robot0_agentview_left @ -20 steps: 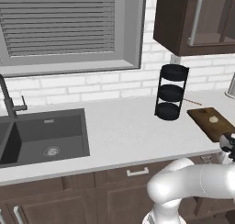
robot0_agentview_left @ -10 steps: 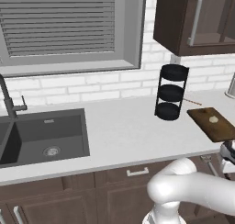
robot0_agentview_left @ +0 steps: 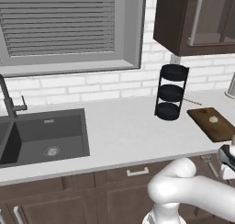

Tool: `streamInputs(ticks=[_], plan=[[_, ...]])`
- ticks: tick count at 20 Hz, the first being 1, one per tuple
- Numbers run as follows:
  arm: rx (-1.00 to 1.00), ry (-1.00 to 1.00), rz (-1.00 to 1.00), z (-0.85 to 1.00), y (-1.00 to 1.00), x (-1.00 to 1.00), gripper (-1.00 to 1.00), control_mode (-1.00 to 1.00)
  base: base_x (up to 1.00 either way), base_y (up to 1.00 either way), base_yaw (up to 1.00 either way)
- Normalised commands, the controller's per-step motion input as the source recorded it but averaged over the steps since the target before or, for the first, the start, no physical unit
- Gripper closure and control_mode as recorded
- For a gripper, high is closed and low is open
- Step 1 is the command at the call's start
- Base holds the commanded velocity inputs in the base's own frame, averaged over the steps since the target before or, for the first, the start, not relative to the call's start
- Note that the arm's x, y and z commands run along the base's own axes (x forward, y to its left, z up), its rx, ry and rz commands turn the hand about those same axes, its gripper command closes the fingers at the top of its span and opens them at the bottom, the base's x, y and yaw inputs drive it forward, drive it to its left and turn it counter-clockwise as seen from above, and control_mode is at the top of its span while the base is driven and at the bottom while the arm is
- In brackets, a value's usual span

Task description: Place the appropriate cutting tool for cutting the garlic skin on the cutting board.

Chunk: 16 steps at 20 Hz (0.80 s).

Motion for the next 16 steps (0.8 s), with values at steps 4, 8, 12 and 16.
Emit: streamInputs(ticks=[4, 8, 12, 16], plan=[[0.01, 0.05, 0.0, -0.07, -0.01, -0.31, -1.0, -1.0, 0.0, 0.0, 0.0], [0.03, 0.01, 0.0, -0.09, -0.01, -0.54, -1.0, -1.0, 0.0, 0.0, 0.0], [0.04, 0.0, 0.0, -0.13, 0.0, -0.65, -1.0, -1.0, 0.0, 0.0, 0.0], [0.01, 0.0, 0.0, 0.0, 0.0, -0.56, -1.0, -1.0, 0.0, 0.0, 0.0]])
